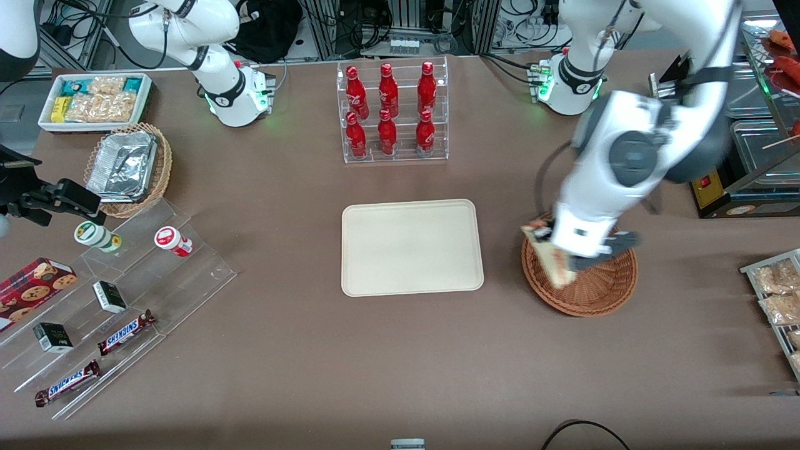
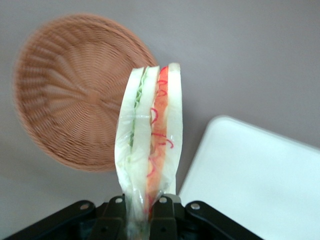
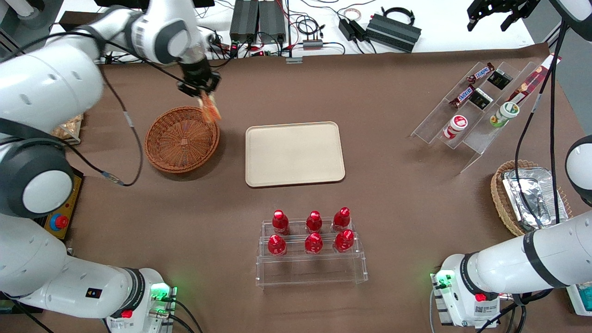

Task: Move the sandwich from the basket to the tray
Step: 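Lift the sandwich and carry it over the cream tray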

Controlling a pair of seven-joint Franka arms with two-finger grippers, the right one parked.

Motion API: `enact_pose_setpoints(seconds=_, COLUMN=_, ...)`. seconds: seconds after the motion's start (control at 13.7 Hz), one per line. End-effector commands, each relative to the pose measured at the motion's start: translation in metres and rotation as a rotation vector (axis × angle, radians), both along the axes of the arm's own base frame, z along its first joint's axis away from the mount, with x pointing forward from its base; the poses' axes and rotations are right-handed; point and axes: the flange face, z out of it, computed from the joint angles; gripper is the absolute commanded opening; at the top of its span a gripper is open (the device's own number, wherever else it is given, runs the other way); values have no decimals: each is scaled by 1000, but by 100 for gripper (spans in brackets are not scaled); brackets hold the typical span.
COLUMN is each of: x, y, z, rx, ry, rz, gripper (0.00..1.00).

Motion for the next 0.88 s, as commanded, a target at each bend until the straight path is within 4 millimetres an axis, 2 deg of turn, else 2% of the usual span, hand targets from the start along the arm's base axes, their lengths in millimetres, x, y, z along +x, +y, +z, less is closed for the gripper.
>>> enact_pose_setpoints(seconds=0.0, x=-8, y=-80, z=-40, rx=-7, ry=32, rz=-86, gripper=8)
enact_pose_setpoints(seconds=0.07, x=-12, y=-106, z=-54, rx=-29, ry=34, rz=-93, gripper=8)
enact_pose_setpoints(seconds=0.22, x=-34, y=-162, z=-87, rx=-36, ry=31, rz=-173, gripper=8)
enact_pose_setpoints(seconds=0.51, x=-56, y=-204, z=-124, rx=-61, ry=6, rz=-246, gripper=9)
enact_pose_setpoints(seconds=0.8, x=-73, y=-234, z=-161, rx=-88, ry=-21, rz=-287, gripper=10)
